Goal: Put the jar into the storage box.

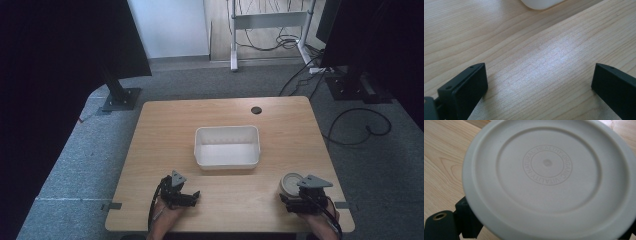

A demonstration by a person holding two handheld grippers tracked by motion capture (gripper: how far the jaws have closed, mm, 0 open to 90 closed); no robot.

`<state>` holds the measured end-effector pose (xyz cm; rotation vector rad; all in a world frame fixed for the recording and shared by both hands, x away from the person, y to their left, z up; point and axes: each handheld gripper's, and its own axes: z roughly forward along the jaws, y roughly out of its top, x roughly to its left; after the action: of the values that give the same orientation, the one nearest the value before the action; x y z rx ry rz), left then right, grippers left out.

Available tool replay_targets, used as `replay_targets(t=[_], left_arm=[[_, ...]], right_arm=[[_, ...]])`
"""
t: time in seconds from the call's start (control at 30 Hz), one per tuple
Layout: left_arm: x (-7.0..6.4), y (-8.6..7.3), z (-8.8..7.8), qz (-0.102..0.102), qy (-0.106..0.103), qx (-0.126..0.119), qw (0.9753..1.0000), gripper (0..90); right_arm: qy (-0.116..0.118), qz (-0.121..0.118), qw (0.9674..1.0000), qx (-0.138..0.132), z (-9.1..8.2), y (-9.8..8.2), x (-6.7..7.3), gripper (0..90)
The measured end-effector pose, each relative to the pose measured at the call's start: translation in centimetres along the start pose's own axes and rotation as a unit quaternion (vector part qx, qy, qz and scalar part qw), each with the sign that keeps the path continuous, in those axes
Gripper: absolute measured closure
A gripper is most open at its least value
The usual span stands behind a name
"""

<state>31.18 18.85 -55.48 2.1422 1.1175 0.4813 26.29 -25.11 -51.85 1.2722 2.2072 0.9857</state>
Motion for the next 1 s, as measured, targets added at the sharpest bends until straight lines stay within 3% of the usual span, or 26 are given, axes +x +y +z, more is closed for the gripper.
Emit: replay_targets(t=[1.0], left_arm=[[0.0, 0.0, 0.0, 0.0, 0.0, 0.0, 1.0, 0.1]], right_arm=[[0.026, -0.015, 0.9995, -0.008, 1.7, 2.4, 1.5, 9.8]])
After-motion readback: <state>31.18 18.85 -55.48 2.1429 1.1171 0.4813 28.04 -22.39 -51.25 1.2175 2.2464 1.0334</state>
